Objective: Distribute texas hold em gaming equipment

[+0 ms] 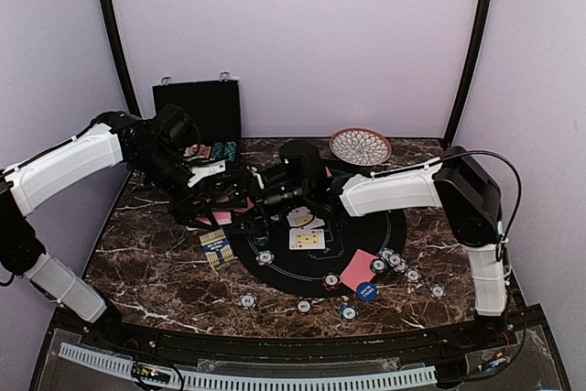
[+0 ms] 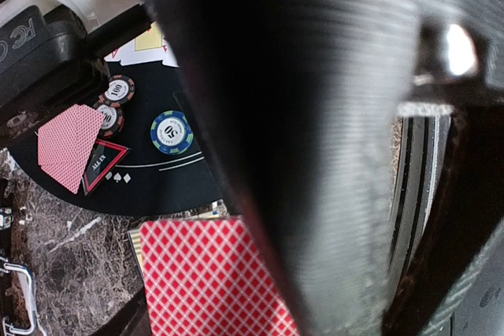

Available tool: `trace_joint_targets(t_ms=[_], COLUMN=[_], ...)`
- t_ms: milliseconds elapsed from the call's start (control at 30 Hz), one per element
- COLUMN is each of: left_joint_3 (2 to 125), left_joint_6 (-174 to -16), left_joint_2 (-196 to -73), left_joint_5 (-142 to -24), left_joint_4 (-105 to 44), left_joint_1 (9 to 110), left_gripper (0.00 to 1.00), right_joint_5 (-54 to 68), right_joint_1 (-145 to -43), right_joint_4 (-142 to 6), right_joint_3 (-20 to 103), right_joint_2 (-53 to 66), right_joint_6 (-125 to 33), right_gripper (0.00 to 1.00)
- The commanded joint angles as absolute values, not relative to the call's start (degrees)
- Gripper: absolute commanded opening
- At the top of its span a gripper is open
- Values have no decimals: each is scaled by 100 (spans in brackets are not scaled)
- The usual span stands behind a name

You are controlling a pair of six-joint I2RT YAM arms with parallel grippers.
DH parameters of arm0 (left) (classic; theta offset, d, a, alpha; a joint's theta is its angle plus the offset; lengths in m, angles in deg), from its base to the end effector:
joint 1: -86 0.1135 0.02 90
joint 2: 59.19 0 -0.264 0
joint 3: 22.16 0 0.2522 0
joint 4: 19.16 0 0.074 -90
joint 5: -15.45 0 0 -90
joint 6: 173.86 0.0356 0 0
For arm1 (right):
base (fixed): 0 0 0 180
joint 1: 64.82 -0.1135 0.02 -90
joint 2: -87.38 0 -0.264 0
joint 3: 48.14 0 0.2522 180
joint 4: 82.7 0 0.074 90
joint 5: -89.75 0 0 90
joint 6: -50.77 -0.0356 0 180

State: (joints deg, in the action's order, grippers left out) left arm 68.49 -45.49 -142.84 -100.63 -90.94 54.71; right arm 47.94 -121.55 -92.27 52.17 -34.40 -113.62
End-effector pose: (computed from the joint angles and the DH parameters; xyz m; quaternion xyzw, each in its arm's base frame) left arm 0.2365 -0.1621 0.3107 0.5834 0.7523 -0.2066 0.2259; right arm 0.2463 0.4237 0.2255 0.1453 -0.7400 -0.6547 0.0507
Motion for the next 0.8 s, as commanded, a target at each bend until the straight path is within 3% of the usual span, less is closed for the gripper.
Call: trace_joint_targets(t_ms=[0,200,767], left_joint_3=[6885,6895,6851], left_joint_6=[-4528,-4510,-4510], left_joint_2=[-14099,-14072,-14010], left_joint_5=[-10259,-10302,-10387], left_joint_4=[-9036,-9081,-9098], left_joint_1=[5480,5480,5480], left_gripper=[0,0,0], right_joint_5=[4986,4934,4793], right_joint_1=[-12234,-12120,-11854], right_joint_4=[-9346,-9868,-9767], right_joint_3=[5413,5186,4987], right_joint_2=[-3506,-3539,-3279], right_joint_6=[-11540,-11872,-11734], right_gripper=[88,80,78])
